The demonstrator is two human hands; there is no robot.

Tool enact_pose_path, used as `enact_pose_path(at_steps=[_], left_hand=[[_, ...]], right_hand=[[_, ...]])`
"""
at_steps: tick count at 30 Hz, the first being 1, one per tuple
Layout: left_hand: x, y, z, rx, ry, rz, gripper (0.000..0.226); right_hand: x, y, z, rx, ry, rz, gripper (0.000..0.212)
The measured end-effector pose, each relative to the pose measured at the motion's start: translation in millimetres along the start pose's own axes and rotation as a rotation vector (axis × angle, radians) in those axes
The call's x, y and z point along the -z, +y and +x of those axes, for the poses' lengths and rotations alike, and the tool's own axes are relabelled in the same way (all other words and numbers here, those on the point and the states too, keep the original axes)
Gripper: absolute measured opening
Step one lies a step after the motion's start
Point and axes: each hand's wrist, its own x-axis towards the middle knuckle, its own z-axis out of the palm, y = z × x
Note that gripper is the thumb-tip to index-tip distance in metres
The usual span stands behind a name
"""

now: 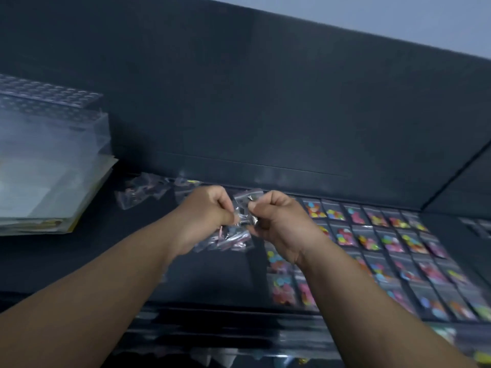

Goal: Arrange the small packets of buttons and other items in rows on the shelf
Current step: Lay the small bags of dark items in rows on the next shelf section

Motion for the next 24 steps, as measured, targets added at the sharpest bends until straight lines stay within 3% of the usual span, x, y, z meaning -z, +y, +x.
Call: enact_pose_path(at_steps=[7, 13, 24], left_hand=[[-125.1, 36.2, -19.1, 0.022, -0.19, -0.126, 0.024], [-256.3, 77.1, -47.6, 0.167, -0.44, -0.255, 0.038], [-463.7, 131.2, -101.7, 0.184, -0.589, -0.159, 0.01]], right_hand=[[118.4, 0.4, -71.9, 0.067, 0.187, -0.001, 0.029], [252.3, -2.6, -161.4, 0.077, 0.25, -0.066, 0.029], [421.6, 3.3, -290.4, 0.076, 0.405, -0.073, 0.026]])
